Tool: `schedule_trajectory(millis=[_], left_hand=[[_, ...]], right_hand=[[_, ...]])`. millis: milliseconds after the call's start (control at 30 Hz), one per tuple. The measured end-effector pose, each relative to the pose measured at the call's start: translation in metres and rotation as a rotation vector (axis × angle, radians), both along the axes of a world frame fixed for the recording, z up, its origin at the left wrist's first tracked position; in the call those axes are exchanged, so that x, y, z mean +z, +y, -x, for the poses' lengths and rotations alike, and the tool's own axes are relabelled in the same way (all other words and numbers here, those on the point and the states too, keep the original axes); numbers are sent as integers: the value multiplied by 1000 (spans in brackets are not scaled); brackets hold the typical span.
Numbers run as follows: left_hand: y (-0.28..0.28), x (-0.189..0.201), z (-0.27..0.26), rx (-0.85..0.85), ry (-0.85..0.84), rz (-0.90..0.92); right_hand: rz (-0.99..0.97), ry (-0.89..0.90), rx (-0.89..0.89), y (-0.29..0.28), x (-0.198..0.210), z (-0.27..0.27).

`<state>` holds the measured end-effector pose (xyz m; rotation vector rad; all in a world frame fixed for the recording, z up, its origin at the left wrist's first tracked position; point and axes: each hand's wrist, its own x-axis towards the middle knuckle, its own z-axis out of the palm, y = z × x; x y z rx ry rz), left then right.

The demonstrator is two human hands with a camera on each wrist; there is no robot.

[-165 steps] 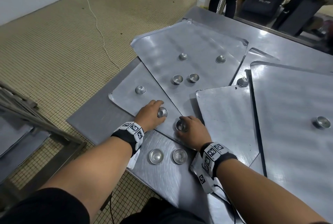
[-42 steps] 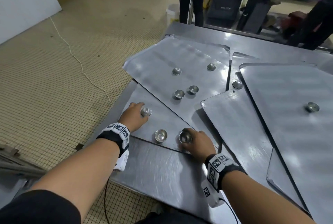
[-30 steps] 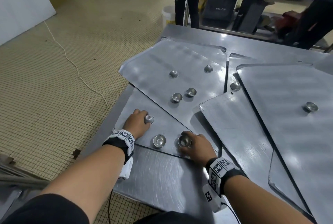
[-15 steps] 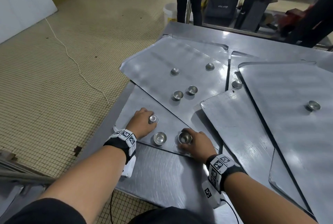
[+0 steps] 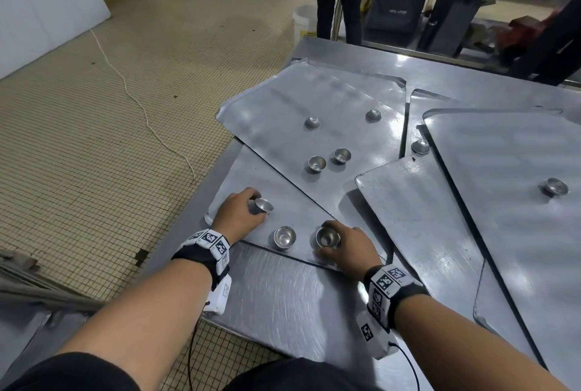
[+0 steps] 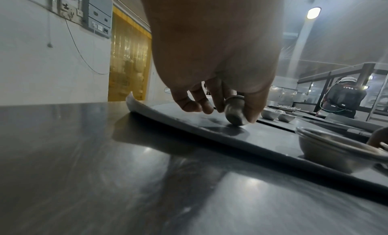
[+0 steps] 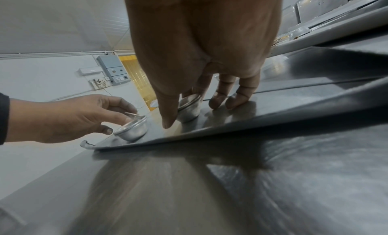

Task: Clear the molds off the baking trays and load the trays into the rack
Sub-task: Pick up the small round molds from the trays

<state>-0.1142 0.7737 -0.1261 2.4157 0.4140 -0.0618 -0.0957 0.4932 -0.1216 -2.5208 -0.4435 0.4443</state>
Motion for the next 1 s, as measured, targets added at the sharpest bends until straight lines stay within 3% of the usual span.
schedule_trajectory(millis=[267, 433, 633, 767, 1000], left_hand=[[-7, 4, 5, -12, 37, 69], [-9, 9, 5, -60, 54, 16], [-15, 18, 11, -9, -14, 197], [-26, 22, 20, -95, -12, 269], [-32, 18, 28, -216, 62, 186]], right_hand=[[-7, 10, -9, -1, -4, -1], [-3, 15, -12, -1, -6, -1], [-5, 25, -25, -1, -9, -2], [-1, 26, -34, 0, -11, -3], [2, 24, -46, 1, -13, -3]])
